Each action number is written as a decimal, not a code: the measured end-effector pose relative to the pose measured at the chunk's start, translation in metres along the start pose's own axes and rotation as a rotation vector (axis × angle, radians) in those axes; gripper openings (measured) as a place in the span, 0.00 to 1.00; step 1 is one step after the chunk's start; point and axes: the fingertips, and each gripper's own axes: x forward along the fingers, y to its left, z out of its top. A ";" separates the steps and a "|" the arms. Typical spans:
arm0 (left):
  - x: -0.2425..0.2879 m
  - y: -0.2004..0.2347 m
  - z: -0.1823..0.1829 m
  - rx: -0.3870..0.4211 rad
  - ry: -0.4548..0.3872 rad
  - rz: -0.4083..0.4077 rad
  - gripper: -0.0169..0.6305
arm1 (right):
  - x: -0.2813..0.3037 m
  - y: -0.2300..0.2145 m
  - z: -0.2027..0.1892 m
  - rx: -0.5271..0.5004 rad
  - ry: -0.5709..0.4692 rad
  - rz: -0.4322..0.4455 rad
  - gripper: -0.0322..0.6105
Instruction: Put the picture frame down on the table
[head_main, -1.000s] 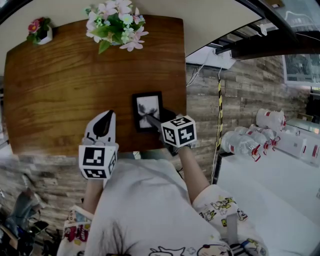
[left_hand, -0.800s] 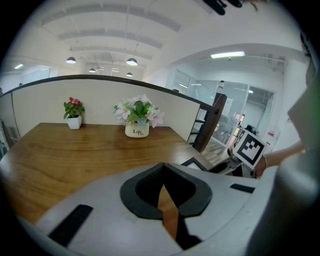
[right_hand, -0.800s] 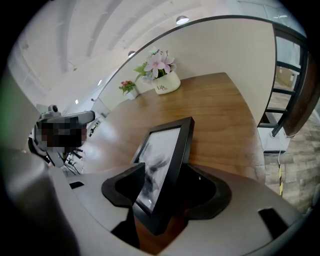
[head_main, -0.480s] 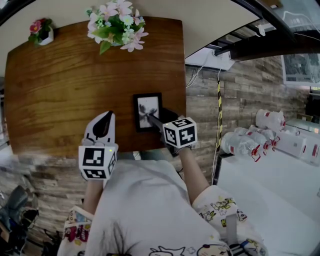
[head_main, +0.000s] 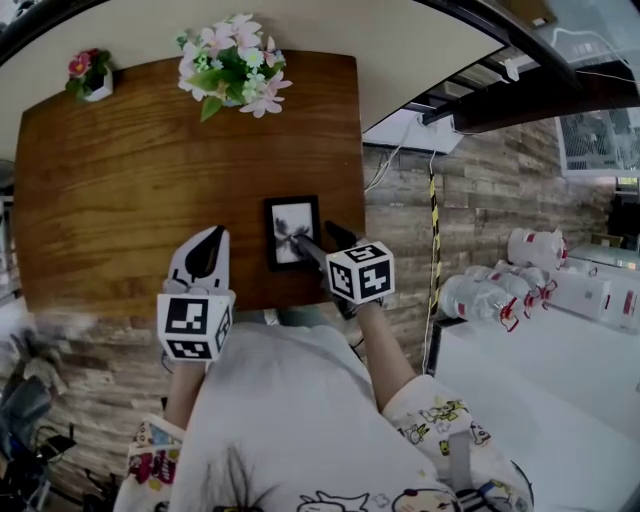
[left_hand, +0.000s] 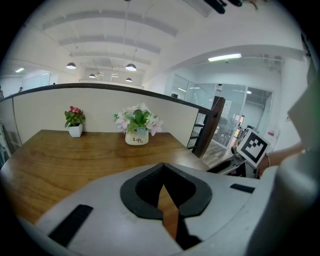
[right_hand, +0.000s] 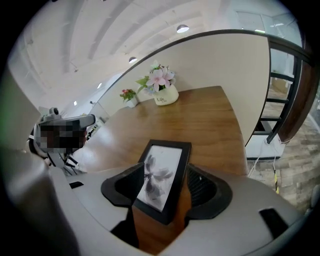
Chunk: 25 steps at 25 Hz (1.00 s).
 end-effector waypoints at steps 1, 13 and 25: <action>-0.001 -0.001 0.003 0.003 -0.006 0.001 0.03 | -0.003 0.000 0.003 -0.004 -0.009 -0.002 0.41; -0.010 -0.009 0.037 0.040 -0.082 0.000 0.03 | -0.046 0.007 0.050 -0.060 -0.139 -0.013 0.41; -0.021 -0.016 0.076 0.082 -0.172 0.007 0.03 | -0.092 0.027 0.099 -0.156 -0.299 -0.005 0.41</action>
